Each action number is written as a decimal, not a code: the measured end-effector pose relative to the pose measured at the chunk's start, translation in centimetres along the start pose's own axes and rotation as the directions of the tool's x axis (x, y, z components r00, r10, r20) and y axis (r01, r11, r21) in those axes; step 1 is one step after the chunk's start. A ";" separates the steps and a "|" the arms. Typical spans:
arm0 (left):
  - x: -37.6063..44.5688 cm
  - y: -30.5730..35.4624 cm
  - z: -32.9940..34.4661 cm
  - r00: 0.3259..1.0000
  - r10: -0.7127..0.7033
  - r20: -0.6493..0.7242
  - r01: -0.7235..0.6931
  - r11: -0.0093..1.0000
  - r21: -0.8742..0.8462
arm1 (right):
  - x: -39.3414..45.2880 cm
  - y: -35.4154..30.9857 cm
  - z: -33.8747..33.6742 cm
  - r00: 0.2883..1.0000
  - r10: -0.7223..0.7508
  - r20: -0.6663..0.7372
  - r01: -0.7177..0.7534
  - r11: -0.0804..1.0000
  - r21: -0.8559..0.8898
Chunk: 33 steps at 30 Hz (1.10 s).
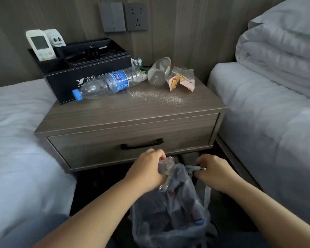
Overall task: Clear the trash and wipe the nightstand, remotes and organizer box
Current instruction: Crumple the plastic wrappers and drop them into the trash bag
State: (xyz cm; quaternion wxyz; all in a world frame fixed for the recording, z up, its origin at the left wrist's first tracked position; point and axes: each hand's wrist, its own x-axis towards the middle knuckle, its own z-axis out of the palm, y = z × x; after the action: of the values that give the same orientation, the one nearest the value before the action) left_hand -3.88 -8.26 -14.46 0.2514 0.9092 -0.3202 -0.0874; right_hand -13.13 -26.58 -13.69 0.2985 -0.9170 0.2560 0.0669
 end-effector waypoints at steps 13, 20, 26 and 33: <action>0.7 -7.0 14.5 0.832 -0.241 0.499 0.041 0.925 0.378 | 0.7 5.3 8.5 0.956 -0.004 0.292 0.047 0.989 -0.140; 1.0 -7.6 15.9 0.763 -0.285 0.580 0.004 0.899 0.437 | 2.2 7.5 10.3 0.958 0.004 0.288 0.005 1.000 -0.030; 2.8 -4.4 9.6 0.820 -0.232 0.524 -0.016 0.905 0.426 | 1.9 6.9 11.2 0.960 -0.013 0.281 0.015 1.000 -0.004; 1.0 -0.6 -0.5 0.971 -0.121 0.208 0.103 0.990 0.095 | 1.1 4.5 11.6 0.954 -0.016 0.299 0.045 0.995 -0.088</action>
State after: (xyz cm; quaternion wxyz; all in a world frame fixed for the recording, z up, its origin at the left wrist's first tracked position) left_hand -2.58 -8.30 -14.30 0.1718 0.9209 -0.2968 -0.1852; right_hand -14.18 -23.39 -25.74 0.2912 -0.9133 0.1906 0.2115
